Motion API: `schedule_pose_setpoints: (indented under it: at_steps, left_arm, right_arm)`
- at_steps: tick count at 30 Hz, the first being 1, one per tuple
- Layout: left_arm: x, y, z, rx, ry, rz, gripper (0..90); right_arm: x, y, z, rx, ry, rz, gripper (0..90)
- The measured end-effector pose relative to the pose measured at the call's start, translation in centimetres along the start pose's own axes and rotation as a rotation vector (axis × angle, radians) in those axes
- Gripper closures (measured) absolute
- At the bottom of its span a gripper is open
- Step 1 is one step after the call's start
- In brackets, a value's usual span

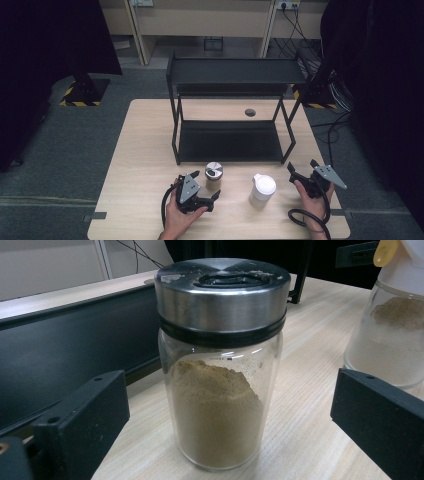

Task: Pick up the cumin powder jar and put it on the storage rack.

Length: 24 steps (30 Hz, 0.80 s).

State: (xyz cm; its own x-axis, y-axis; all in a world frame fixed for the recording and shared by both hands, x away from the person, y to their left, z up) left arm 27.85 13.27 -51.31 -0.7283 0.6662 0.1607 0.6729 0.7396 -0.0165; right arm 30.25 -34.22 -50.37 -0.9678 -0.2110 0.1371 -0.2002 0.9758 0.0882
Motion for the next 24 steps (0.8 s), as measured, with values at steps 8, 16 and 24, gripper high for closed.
schedule_pose_setpoints:
  at_steps: [8, 16, 24]
  left_arm:
    - [-0.7, -0.1, -0.2, 0.001, 0.007, -0.018, 2.0]
    - [-1.5, 0.0, -0.5, -0.006, 0.029, -0.022, 2.1]
    - [-2.3, -0.2, -0.8, -0.014, 0.046, -0.018, 2.6]
  right_arm:
    - [0.0, 0.0, 0.0, 0.001, -0.001, 0.000, 6.9]
    - [0.0, 0.0, 0.0, 0.000, -0.002, 0.001, 6.9]
    - [0.0, 0.0, 0.0, 0.003, -0.004, 0.000, 7.0]
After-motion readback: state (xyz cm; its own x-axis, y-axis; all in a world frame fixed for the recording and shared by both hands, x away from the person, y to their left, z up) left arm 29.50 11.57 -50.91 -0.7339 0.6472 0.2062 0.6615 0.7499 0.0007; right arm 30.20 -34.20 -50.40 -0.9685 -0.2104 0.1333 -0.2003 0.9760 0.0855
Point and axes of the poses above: each handheld gripper's, and its own axes: x roughly backward along the jaws, z roughly out of its underside, y roughly to its left, the point moved 7 cm from there along -x, roughly forward along the jaws, and after that the axes turned 7 degrees about -y, right-handed, at the moved point
